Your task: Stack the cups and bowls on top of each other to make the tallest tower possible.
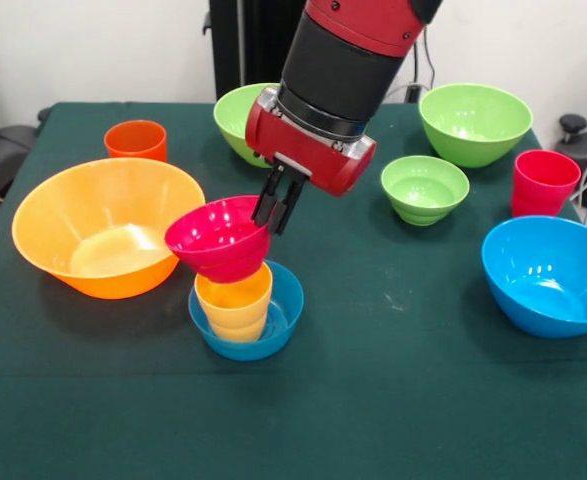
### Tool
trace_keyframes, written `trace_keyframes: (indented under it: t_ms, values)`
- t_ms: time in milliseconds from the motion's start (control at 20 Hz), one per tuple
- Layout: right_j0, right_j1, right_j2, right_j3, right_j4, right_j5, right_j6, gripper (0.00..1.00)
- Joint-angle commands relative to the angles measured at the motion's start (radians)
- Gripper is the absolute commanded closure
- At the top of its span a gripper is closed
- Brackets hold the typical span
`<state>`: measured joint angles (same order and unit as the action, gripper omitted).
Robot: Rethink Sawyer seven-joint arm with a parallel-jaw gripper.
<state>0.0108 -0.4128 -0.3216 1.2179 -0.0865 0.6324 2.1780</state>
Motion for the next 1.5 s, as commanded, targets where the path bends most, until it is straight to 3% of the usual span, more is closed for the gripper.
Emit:
trace_keyframes:
  t_ms: [50, 250, 500, 950, 1500]
  values:
    - [0.036, 0.040, 0.041, 0.081, -0.049, -0.041, 0.084, 1.00]
    - [0.045, 0.059, 0.024, 0.077, -0.046, -0.055, 0.097, 1.00]
    - [0.025, 0.051, 0.060, 0.114, -0.022, -0.067, 0.082, 1.00]
    - [0.039, 0.059, 0.042, 0.149, -0.039, -0.118, 0.095, 1.00]
    - [0.040, 0.080, 0.028, 0.056, -0.035, -0.045, 0.058, 1.00]
